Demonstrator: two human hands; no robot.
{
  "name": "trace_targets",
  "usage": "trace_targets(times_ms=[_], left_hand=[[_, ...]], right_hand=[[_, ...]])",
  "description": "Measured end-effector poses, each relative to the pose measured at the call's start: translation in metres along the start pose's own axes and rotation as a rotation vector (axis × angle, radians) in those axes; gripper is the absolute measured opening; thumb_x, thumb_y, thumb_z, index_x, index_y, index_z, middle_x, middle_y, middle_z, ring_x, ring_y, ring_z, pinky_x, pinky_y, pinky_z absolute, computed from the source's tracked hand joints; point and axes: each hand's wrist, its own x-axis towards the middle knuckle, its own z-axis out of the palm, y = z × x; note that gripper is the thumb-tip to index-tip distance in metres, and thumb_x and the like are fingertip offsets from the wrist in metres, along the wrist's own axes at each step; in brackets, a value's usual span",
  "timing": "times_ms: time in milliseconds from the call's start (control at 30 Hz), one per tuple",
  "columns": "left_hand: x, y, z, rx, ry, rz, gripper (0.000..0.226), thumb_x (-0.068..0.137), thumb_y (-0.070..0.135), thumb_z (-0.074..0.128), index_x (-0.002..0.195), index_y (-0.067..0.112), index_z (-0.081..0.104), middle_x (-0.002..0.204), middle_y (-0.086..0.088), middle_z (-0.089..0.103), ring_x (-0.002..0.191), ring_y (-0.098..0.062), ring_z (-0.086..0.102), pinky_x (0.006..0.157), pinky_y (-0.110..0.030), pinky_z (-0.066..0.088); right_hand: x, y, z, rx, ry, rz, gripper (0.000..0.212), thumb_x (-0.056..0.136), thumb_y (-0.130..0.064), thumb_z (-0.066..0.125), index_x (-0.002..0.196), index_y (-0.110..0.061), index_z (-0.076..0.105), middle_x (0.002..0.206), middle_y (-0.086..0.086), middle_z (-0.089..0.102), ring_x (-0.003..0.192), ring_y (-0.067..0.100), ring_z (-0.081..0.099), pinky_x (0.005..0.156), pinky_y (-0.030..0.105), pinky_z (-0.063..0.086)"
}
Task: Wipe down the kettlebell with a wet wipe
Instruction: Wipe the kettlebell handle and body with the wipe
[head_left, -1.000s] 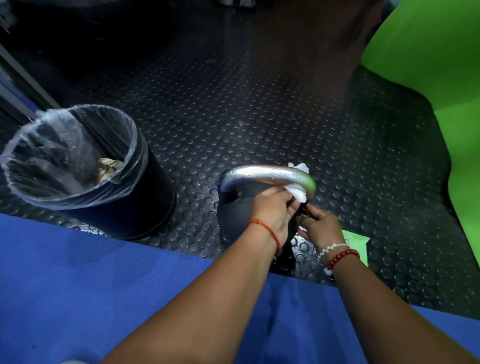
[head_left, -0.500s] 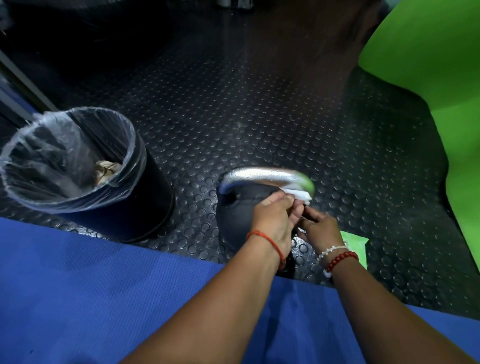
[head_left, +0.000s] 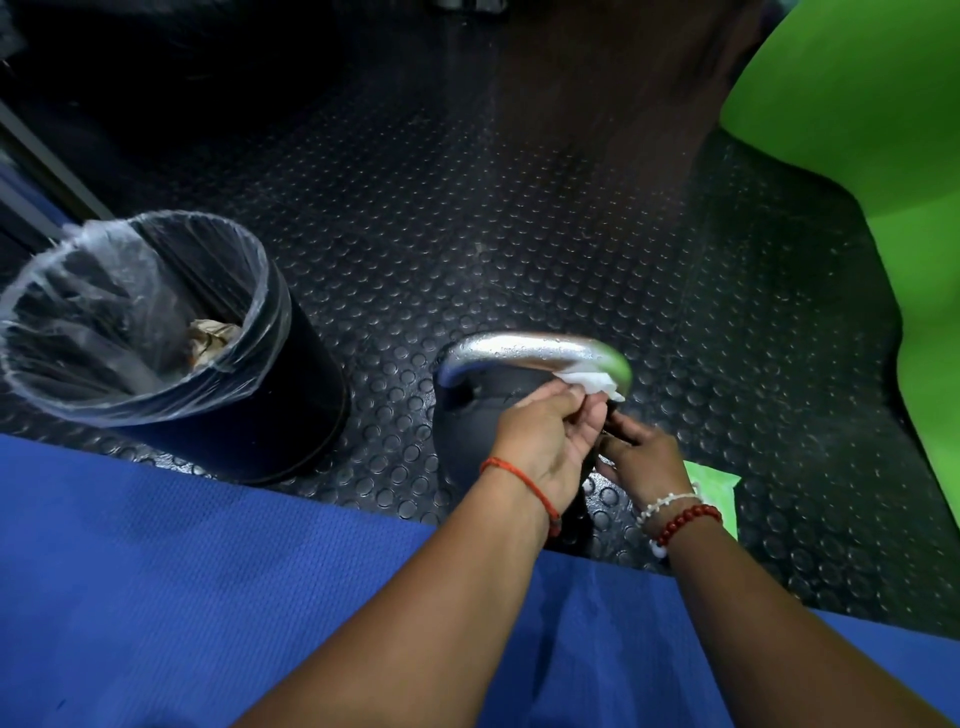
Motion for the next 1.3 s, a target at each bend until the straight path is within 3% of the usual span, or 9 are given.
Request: trace_targets(times_ms=[900,1100,1300], left_hand=[[0.005,0.0,0.003,0.001,0.043,0.052,0.019,0.096,-0.005,0.043,0.085,0.002,0.057,0.08,-0.012,0.056,0.069,-0.015,0.055,0.055,-0.02,0.056],[0.001,-0.006,0.004,-0.014,0.042,0.043,0.018,0.095,-0.005,0.045,0.084,0.003,0.058,0.078,-0.012,0.057,0.07,-0.016,0.056,0.056,-0.019,0.056],[0.003,-0.008,0.004,-0.011,0.056,0.052,0.021,0.095,-0.004,0.044,0.083,0.004,0.06,0.08,-0.011,0.058,0.069,-0.014,0.055,0.057,-0.019,0.056]], right_hand=[[0.004,0.005,0.0,-0.051,0.001,0.0,0.044,0.08,-0.012,0.07,0.122,-0.023,0.064,0.09,-0.001,0.073,0.085,0.024,0.069,0.085,0.048,0.055],[0.005,0.006,-0.001,-0.079,-0.005,-0.008,0.045,0.075,-0.02,0.071,0.118,-0.031,0.065,0.088,-0.005,0.075,0.087,0.023,0.071,0.083,0.048,0.056],[0.003,0.004,0.0,-0.012,-0.007,-0.002,0.043,0.082,-0.008,0.067,0.122,-0.022,0.064,0.097,-0.002,0.073,0.088,0.019,0.069,0.087,0.043,0.055]])
